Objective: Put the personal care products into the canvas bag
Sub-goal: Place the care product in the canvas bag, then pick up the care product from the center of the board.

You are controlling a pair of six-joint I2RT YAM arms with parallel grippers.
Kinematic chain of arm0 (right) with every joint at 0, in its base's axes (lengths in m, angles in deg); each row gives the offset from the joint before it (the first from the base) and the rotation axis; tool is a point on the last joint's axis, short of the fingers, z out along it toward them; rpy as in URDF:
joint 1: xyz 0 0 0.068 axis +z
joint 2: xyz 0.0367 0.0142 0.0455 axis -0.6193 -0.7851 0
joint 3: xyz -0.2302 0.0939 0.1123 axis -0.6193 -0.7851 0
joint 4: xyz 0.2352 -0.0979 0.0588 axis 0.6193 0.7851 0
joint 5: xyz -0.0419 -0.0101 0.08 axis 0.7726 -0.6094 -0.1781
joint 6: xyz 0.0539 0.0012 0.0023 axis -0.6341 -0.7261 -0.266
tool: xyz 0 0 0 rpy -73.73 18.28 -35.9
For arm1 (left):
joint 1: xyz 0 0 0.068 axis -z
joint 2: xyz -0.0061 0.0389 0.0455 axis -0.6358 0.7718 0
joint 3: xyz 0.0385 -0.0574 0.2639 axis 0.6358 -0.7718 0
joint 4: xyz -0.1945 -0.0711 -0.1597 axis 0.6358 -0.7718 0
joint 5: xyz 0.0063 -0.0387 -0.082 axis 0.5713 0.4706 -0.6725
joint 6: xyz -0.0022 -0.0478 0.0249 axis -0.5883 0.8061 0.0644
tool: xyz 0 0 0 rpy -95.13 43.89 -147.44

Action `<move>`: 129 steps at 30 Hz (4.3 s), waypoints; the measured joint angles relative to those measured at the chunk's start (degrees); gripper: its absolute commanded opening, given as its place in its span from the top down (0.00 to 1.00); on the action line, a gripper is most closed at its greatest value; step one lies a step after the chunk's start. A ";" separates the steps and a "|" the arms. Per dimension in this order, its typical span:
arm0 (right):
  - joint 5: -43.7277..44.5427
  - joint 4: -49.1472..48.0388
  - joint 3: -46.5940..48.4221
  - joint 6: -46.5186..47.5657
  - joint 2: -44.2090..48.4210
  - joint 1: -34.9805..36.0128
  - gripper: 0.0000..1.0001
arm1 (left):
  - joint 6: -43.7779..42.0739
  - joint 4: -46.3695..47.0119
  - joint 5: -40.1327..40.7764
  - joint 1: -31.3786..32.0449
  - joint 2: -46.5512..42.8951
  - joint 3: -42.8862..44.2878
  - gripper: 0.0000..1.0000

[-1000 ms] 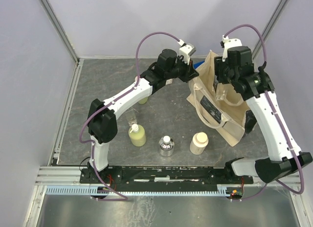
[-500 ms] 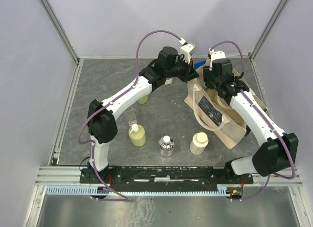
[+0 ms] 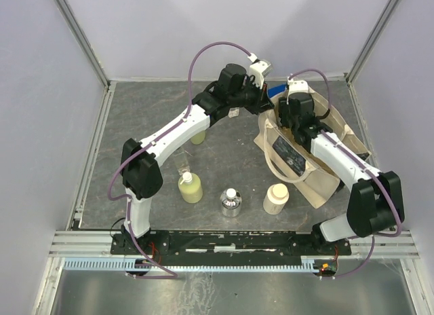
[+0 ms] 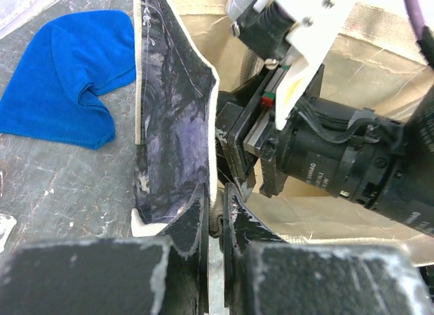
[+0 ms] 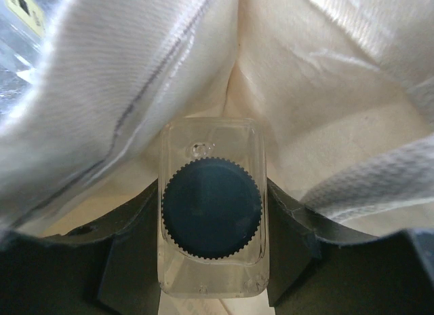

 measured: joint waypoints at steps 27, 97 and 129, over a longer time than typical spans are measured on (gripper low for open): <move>5.49 -4.11 -5.16 -3.76 -2.03 -0.28 0.14 | -0.02 -1.29 0.61 -0.35 0.00 0.17 0.97; 0.35 48.26 -8.74 -26.53 23.80 38.36 0.26 | -0.50 -7.58 3.32 -0.48 4.37 8.85 0.97; 2.82 49.18 -10.60 -27.76 25.90 38.36 0.33 | -0.50 -7.19 3.98 -0.48 2.64 6.21 0.97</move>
